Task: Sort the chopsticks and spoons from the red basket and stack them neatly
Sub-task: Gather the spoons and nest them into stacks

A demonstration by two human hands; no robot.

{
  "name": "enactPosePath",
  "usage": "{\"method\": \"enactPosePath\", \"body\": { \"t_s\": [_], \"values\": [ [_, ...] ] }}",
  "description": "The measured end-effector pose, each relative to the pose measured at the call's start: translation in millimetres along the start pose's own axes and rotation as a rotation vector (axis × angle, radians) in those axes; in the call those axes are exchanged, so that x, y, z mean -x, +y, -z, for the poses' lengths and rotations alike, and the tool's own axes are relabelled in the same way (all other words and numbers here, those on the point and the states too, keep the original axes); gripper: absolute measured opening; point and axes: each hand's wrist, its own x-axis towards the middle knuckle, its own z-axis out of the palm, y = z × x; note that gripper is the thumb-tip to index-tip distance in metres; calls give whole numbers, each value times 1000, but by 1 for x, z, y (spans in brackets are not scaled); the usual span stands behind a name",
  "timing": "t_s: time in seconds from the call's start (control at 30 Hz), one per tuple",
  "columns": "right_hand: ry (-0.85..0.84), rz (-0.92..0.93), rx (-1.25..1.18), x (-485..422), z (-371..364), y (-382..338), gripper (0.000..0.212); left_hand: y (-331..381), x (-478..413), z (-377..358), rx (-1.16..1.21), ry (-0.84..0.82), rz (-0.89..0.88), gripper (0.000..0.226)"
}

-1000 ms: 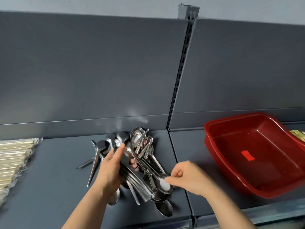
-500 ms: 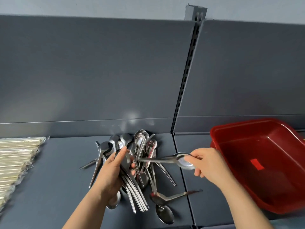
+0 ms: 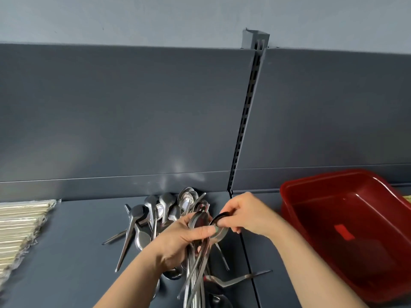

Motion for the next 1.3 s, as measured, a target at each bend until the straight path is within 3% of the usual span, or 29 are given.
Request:
{"method": "enactPosePath", "body": {
  "t_s": [0.2,0.33,0.4,0.53,0.63,0.77,0.83,0.93,1.03,1.1,1.17,1.3],
  "values": [
    [52,-6,-265,-7,-25,2,12,-6,4,4,32,4,-16,42],
    [44,-5,-338,-1,-31,11,10,-10,7,11,91,-9,-1,44],
    [8,-20,-232,10,-26,22,18,-15,7,15,99,47,-11,43],
    [-125,-95,256,37,-22,53,29,-21,11,21,132,120,-60,44],
    [-167,-72,441,50,-28,72,33,-26,12,22,141,152,-70,36],
    [-65,33,470,54,-36,84,13,-31,13,24,159,204,-68,23],
    [-21,62,328,54,-35,86,7,-32,16,26,150,235,-67,22],
    [64,50,51,55,-34,86,19,-32,22,30,156,288,-96,25],
    [254,0,-153,47,-41,83,17,-31,28,30,201,314,-145,26],
    [383,-32,-65,35,-50,78,13,-31,31,27,249,326,-187,37],
    [391,-80,66,24,-63,69,7,-30,33,24,271,340,-208,33],
    [392,-158,253,11,-85,58,26,-29,40,21,239,346,-194,20]
  ]
}}
